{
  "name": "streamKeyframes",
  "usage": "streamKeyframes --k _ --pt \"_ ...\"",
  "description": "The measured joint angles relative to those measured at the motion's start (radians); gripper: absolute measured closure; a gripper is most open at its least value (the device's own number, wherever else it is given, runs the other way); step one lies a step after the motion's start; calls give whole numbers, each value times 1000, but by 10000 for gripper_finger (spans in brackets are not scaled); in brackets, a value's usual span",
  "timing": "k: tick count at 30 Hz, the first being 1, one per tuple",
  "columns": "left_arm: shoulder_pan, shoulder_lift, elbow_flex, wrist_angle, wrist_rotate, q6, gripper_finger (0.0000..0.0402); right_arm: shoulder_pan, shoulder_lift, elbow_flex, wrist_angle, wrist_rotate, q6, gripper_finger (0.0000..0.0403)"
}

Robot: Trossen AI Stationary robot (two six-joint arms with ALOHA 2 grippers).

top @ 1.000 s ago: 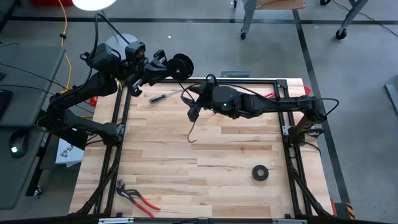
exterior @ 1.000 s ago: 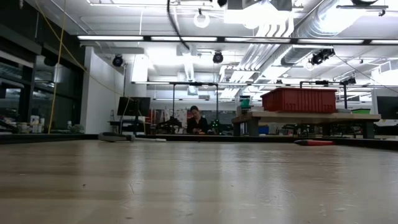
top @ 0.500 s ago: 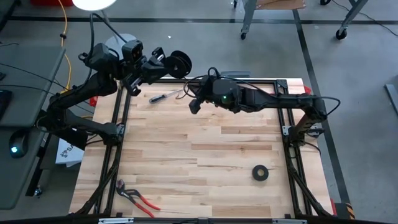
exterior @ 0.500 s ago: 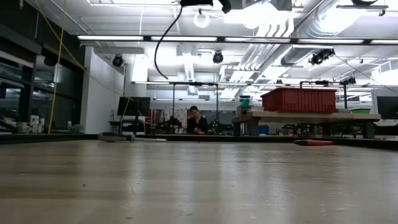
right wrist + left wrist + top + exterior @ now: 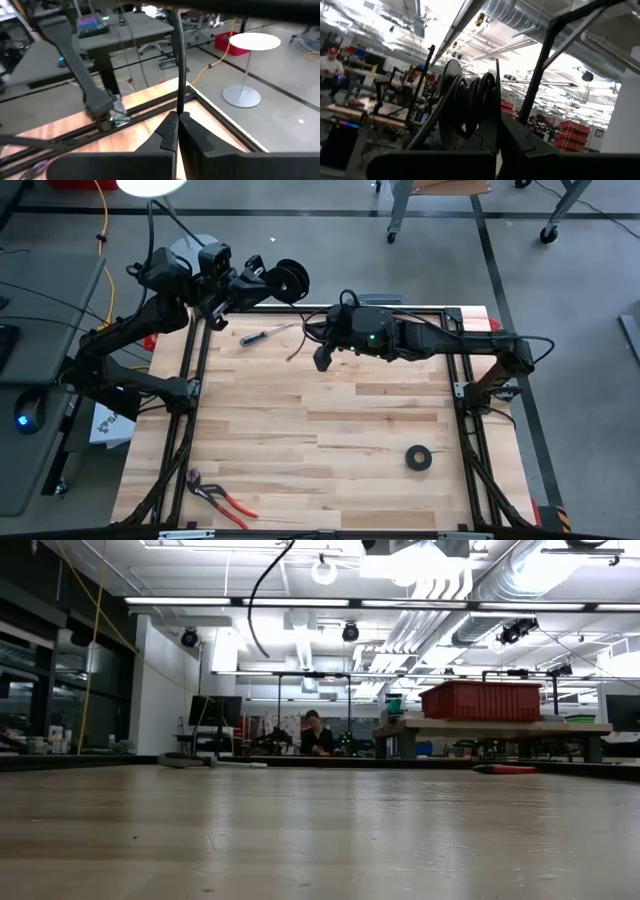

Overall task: Coil cords
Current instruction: Coil the black wire on the black spool

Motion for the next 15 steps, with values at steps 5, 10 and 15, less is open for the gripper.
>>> streamKeyframes --k 5,10,15 --pt "59 0 0 -16 67 -34 401 20 -43 0 -61 -20 3 403" --pt "80 0 0 -152 71 43 401 47 -76 0 -138 -43 29 403" --pt "82 0 0 -314 85 133 401 74 -77 0 -253 -33 57 403"
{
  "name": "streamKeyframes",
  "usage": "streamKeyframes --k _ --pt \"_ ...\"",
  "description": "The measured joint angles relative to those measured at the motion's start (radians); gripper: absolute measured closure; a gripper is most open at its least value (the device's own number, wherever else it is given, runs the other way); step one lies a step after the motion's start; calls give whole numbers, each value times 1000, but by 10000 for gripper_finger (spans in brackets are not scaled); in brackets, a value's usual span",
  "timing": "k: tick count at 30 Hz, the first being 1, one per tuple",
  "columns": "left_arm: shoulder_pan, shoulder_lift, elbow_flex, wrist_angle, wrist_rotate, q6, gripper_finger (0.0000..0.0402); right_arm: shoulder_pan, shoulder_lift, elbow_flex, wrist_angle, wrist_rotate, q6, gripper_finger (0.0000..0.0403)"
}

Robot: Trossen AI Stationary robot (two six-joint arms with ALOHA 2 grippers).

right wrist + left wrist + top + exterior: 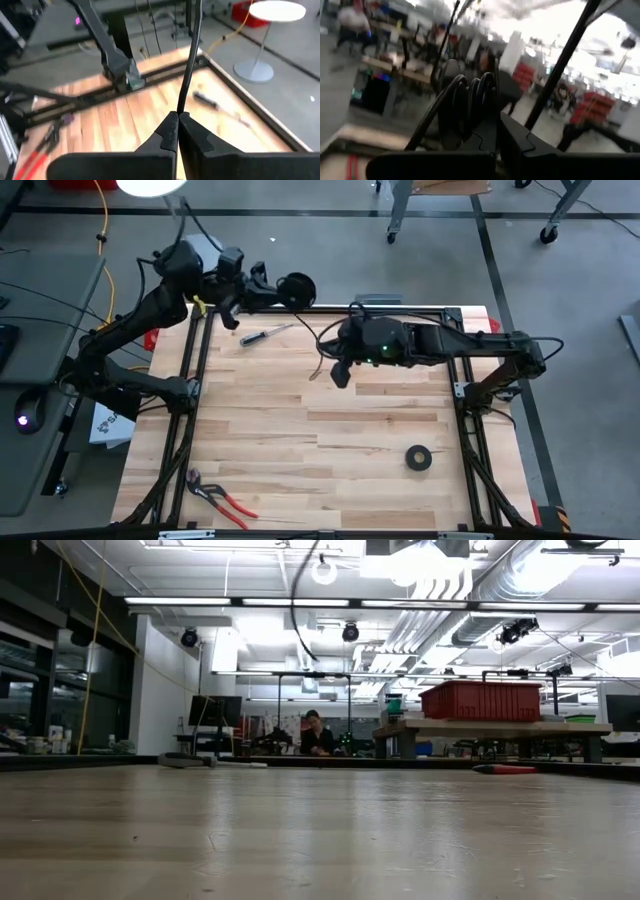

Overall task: Coil cords
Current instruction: Coil the black wire on the black spool

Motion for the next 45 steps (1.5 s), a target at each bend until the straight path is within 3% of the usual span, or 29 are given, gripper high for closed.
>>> streamKeyframes --k 6,12,18,29,35,45 --pt "-1 9 0 -191 39 127 401 5 3 0 -77 -6 6 403" --pt "-1 12 0 -289 14 218 401 13 3 0 -95 -72 1 403" --pt "-1 12 0 -397 -32 300 401 34 1 0 -146 -73 22 403" --pt "13 28 -15 -362 -124 352 401 83 0 0 -167 -31 58 403" --pt "11 39 -15 -355 -124 393 401 112 -1 0 -222 23 101 403" --pt "-5 94 -16 -210 -127 393 401 157 -1 0 -248 31 144 403"
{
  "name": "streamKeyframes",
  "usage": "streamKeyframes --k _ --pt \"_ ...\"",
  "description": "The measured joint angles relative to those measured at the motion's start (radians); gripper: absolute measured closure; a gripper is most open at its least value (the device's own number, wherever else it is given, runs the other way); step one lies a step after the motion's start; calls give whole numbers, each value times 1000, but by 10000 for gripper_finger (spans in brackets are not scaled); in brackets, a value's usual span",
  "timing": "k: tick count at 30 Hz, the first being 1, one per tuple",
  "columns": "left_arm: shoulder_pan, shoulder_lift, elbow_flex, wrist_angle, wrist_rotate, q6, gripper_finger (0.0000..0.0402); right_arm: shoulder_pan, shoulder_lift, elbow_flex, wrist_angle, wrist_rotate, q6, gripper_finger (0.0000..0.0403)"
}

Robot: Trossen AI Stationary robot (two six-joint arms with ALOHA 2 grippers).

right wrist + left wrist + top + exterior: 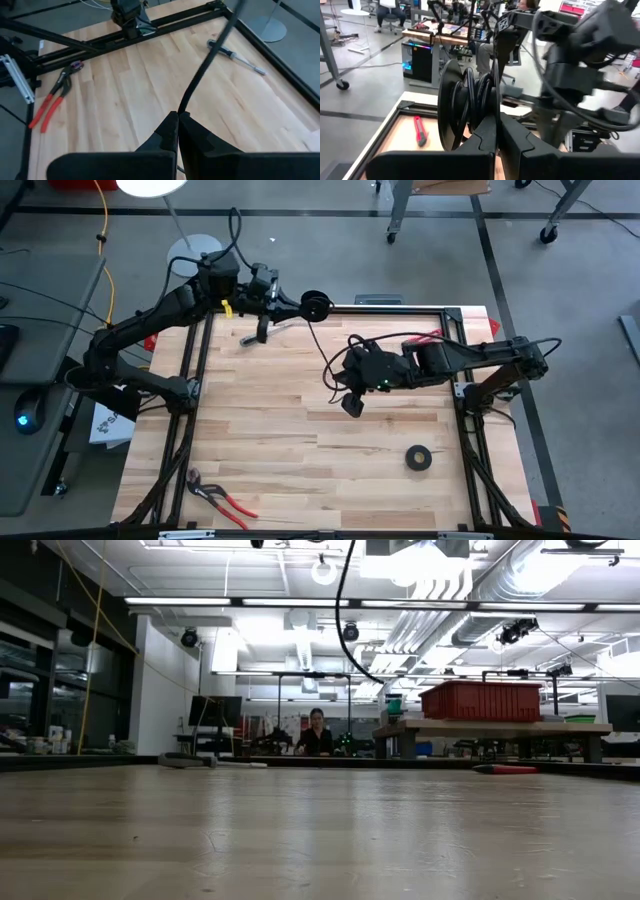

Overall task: Coil cords
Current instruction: Coil the black wire on the black spool

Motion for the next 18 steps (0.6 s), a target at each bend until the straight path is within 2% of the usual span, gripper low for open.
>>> streamKeyframes --k 4,9,13,18 --pt "2 19 0 43 -9 1 401 27 0 0 -4 2 9 403" --pt "18 7 0 7 -10 35 401 67 0 0 -11 11 41 402" --pt "39 -4 0 16 -4 3 401 95 0 0 -15 73 44 402" --pt "20 -4 0 64 82 -68 401 85 0 0 -20 213 20 403"
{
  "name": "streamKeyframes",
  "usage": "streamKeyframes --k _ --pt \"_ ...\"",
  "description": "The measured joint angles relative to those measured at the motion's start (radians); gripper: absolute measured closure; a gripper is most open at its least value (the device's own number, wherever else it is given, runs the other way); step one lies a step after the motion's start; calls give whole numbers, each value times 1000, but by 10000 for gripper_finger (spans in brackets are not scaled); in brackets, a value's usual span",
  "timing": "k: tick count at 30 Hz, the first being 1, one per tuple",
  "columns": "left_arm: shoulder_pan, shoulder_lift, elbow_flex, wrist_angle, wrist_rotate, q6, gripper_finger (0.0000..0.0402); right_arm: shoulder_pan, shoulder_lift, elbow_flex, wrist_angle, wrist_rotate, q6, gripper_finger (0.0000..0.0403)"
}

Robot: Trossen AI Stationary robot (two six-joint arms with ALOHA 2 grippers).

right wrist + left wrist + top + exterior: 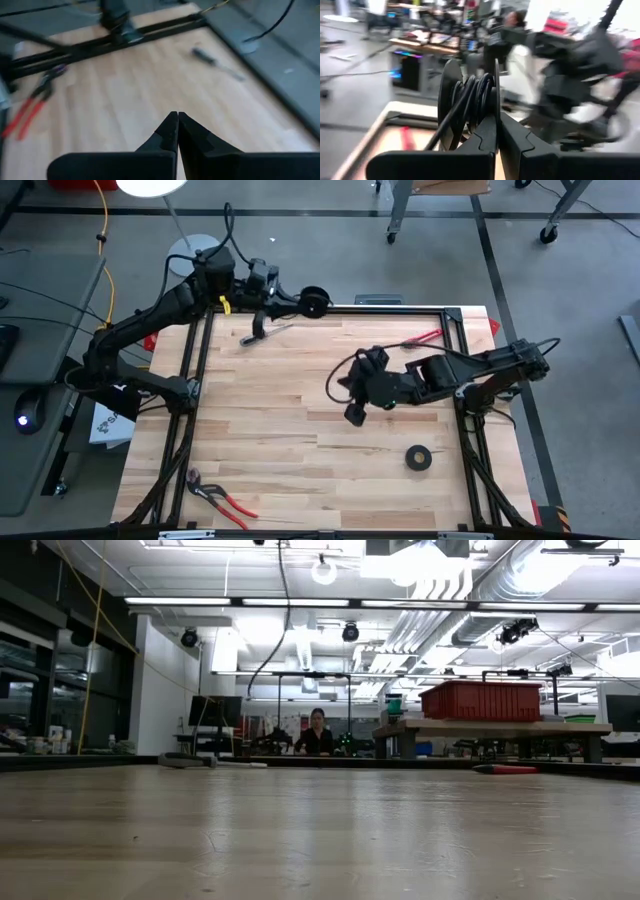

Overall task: Coil cords
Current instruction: Coil the black wire on the black spool

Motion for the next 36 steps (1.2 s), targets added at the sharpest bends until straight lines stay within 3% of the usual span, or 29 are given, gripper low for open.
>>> streamKeyframes --k 10,17,22,33,36 --pt "-26 0 1 295 121 -244 401 -115 0 0 266 -31 -162 382" --pt "-26 -1 2 422 137 -343 401 -159 0 0 527 -41 -264 275" --pt "-52 -1 2 424 113 -344 401 -183 4 0 575 -35 -311 218" --pt "-121 -1 2 545 59 -373 401 -254 47 0 672 -54 -364 213" --pt "-117 0 2 546 56 -363 402 -256 40 0 661 -3 -433 213"
